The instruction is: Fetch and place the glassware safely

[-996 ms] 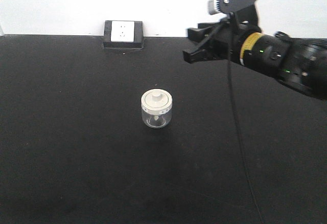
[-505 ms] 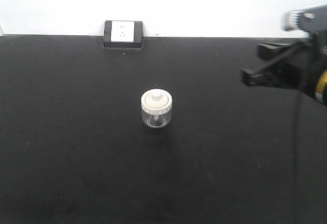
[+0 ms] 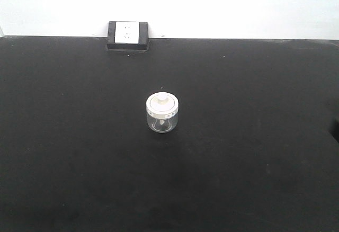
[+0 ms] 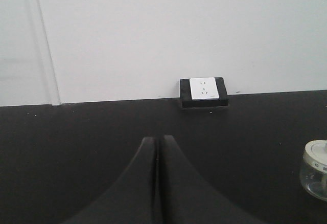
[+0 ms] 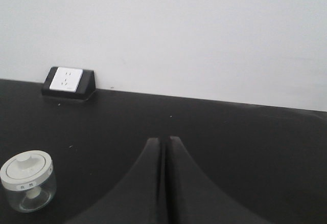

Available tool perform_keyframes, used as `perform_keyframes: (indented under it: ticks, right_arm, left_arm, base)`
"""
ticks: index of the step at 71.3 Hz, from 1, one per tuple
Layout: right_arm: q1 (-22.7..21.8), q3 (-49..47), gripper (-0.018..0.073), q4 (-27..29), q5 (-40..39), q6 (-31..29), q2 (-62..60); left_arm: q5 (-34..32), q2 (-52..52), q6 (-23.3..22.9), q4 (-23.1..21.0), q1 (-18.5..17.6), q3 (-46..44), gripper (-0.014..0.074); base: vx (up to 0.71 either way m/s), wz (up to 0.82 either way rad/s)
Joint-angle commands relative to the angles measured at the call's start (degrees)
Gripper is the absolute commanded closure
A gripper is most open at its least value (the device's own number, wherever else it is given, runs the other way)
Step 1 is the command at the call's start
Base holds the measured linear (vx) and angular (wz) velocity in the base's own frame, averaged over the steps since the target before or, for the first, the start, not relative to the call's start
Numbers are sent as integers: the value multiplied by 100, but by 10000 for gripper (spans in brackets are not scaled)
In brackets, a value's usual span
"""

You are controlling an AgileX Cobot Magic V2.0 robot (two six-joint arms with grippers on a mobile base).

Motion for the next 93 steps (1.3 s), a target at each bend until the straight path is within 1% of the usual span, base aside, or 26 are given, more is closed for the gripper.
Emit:
perform_keyframes:
  ticks: [1,20,37,53,93]
  right_arm:
    - [-30,207,563,-84,35,8,-612]
    - [-30,1018,563,-84,487,3,-2209]
    - [-30,1443,563,-84,765,-2,-2997]
    - [-30,1599,563,-109,784,-2,-3073]
    - [-30,1599,563,-127,796,-2,-3073]
  left_arm:
    - [-413,87,-51,-55,-30,-147,603]
    - [-413,87,-51,-55,-30,-147,603]
    - [-413,87,-51,-55,-30,-147,603]
    - [-413,87,-51,-55,-30,-147,603]
    - [-413,87,-51,-55,-30,-147,603]
  base:
    - [0,0]
    - [0,0]
    - [0,0]
    - [0,0]
    - [0,0]
